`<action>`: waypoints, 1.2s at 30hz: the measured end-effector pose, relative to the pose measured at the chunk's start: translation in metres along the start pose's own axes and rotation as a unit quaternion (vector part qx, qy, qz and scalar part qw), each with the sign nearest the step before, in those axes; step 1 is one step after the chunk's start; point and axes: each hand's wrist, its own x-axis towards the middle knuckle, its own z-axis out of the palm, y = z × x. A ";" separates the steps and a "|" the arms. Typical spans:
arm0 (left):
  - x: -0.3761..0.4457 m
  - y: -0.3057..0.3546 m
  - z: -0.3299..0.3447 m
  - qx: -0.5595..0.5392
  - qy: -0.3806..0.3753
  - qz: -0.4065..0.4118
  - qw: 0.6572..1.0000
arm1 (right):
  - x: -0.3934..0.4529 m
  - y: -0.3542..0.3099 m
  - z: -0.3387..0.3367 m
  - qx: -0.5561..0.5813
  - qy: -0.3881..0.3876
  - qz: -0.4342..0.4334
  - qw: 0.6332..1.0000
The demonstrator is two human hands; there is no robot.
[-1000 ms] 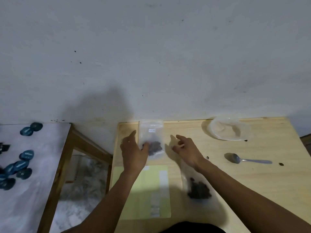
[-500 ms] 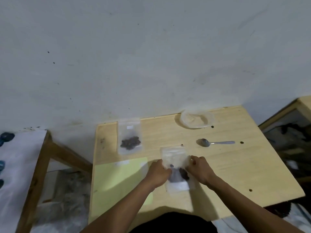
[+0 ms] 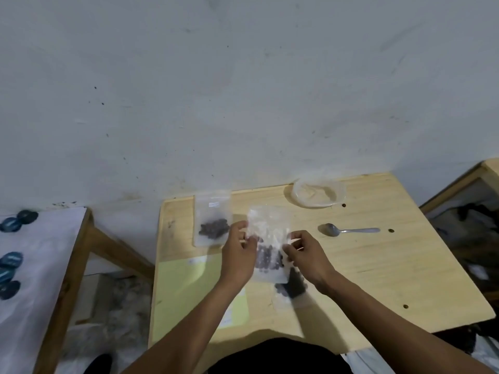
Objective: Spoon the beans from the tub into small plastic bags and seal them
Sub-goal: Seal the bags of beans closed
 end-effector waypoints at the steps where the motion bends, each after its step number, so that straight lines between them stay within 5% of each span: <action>1: 0.002 0.002 -0.009 -0.021 0.008 0.001 1.000 | 0.002 -0.007 0.006 0.009 -0.008 -0.011 1.000; 6: 0.009 -0.002 -0.066 -0.046 0.101 0.054 0.992 | 0.011 -0.030 0.047 0.038 -0.089 -0.060 0.993; 9: 0.007 -0.011 -0.101 -0.080 0.148 0.028 0.985 | 0.016 -0.020 0.071 -0.063 -0.158 -0.102 0.980; 15: -0.013 -0.023 -0.141 -0.132 0.172 -0.002 0.976 | 0.005 0.001 0.113 -0.336 -0.358 -0.255 0.833; 19: -0.022 -0.029 -0.144 -0.127 0.169 -0.013 0.977 | 0.004 0.007 0.131 -0.444 -0.364 -0.327 0.751; 22: -0.026 -0.028 -0.141 -0.126 0.162 -0.016 0.979 | 0.004 0.006 0.135 -0.460 -0.363 -0.356 0.728; 25: -0.024 -0.025 -0.138 -0.116 0.153 -0.010 0.981 | 0.005 0.006 0.137 -0.439 -0.374 -0.339 0.743; 29: -0.018 -0.018 -0.134 -0.104 0.137 -0.004 0.985 | 0.018 -0.001 0.122 -0.327 -0.371 -0.236 0.837; 33: -0.009 -0.010 -0.123 -0.106 0.119 0.002 0.987 | 0.043 -0.020 0.080 -0.181 -0.275 -0.136 0.934; 36: 0.001 0.000 -0.107 -0.082 0.117 0.016 0.990 | 0.052 -0.051 0.049 -0.055 -0.199 -0.095 0.974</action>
